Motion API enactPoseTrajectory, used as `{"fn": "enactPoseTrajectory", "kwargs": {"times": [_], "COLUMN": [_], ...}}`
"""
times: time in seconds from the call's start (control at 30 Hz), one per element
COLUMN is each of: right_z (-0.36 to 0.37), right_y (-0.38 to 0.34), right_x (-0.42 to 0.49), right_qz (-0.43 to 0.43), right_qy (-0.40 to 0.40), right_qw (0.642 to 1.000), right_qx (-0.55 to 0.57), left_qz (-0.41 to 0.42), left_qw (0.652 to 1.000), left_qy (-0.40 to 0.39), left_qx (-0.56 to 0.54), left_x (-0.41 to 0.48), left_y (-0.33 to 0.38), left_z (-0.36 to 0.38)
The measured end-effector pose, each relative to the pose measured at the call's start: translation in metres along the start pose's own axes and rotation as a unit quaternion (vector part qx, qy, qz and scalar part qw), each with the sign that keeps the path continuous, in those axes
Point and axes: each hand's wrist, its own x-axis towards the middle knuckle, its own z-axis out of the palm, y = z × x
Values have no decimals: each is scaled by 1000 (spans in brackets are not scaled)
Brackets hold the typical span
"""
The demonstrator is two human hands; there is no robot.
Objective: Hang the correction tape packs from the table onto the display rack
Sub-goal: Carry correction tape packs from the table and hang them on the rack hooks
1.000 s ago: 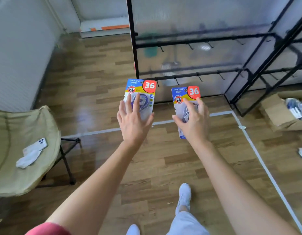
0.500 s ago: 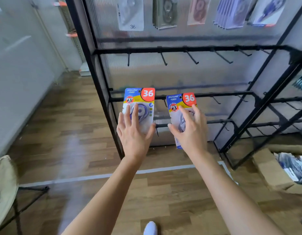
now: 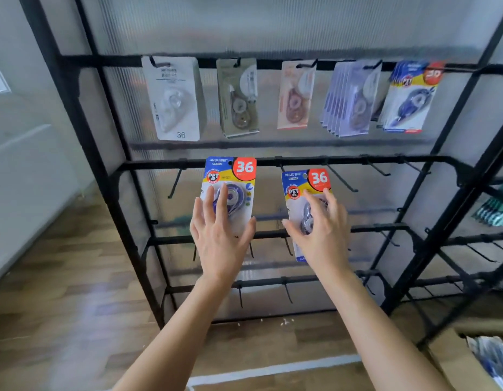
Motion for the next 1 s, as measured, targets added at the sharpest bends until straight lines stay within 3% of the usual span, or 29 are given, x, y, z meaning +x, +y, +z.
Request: {"fn": "enactPoseTrajectory", "kwargs": {"times": [0.57, 1.0], "right_z": [-46, -96], "right_y": [149, 240], "right_x": [113, 193], "right_qz": [-35, -89], "right_qy": [65, 211], "right_qw": [997, 972], "right_qx": [26, 48], "left_qz": [9, -4], "left_qw": [999, 997], "left_qy": [51, 82], "left_qx": [0, -1], "left_x": [41, 51], "left_y": [136, 226], "left_z": [122, 210]}}
